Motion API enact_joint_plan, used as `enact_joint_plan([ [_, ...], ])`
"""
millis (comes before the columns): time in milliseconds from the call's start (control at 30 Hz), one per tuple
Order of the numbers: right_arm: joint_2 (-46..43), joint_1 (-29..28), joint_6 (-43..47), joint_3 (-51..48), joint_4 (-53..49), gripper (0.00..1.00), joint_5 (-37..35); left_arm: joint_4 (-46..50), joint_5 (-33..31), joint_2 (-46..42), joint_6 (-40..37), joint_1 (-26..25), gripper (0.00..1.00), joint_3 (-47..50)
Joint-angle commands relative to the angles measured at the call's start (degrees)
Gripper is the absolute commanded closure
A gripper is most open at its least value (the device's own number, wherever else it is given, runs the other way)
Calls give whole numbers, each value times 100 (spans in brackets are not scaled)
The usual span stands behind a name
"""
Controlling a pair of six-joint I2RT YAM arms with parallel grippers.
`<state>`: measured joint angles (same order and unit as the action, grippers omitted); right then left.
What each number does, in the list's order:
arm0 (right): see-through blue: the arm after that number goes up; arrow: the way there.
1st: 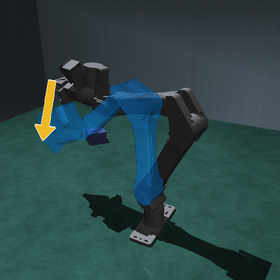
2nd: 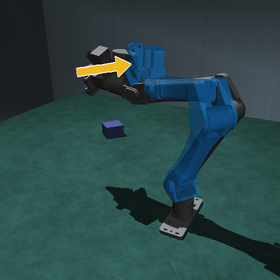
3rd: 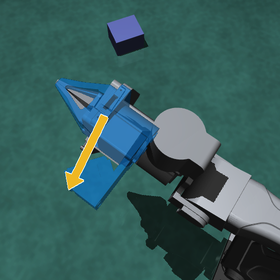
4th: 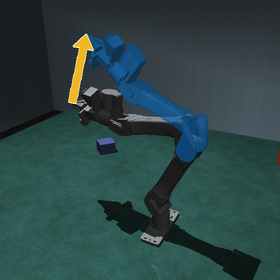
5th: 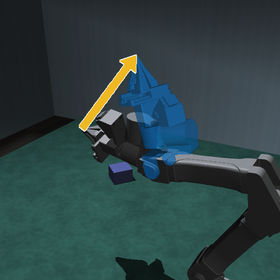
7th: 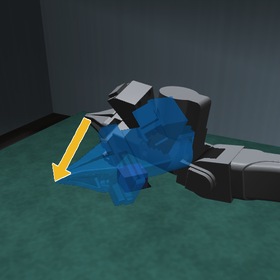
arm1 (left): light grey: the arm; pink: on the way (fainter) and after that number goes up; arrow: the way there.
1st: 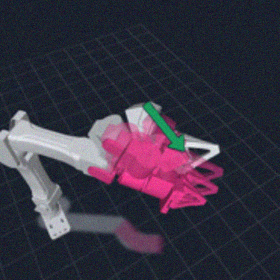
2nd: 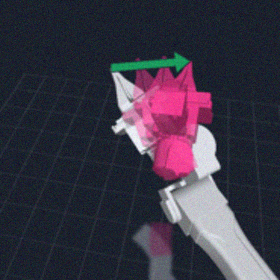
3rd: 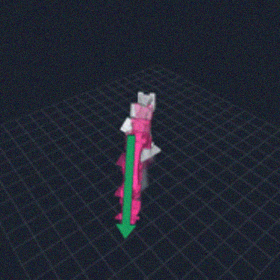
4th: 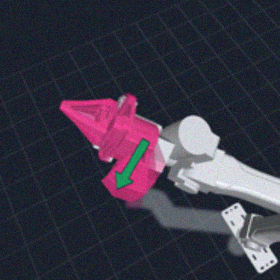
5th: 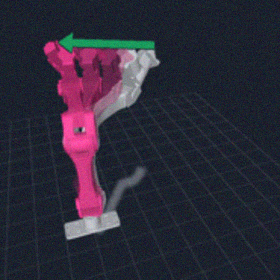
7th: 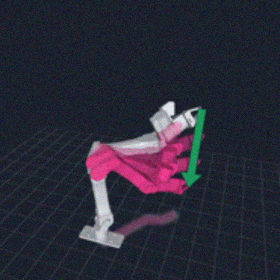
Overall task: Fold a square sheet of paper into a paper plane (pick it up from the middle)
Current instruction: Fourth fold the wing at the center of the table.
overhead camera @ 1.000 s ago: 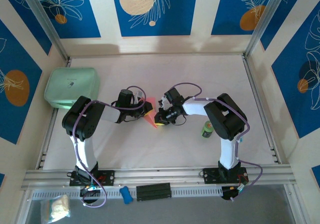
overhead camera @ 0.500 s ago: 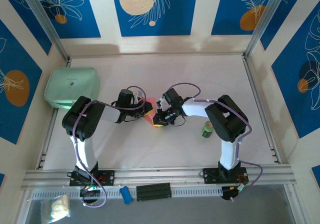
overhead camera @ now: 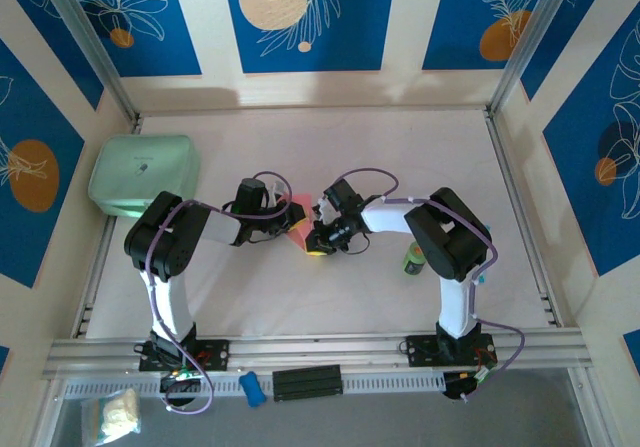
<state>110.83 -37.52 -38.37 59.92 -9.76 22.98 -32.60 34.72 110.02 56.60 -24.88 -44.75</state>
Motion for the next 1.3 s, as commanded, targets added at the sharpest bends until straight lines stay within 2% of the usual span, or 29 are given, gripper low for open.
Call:
enact_joint_plan([
  [0,141,-63,82,72,-221,90,97,348,-298,263,-35,-25,75,113],
  [200,75,-37,93,86,-320,90,11,358,-298,255,-34,-25,75,99],
  [433,-762,16,56,-68,-119,90,-294,413,-284,244,-37,-25,75,81],
  [967,-6,-67,82,371,-528,94,-687,378,-244,213,21,-25,76,63],
  [1267,45,-19,505,279,-1158,94,-881,443,-44,-359,-131,16,75,-171],
])
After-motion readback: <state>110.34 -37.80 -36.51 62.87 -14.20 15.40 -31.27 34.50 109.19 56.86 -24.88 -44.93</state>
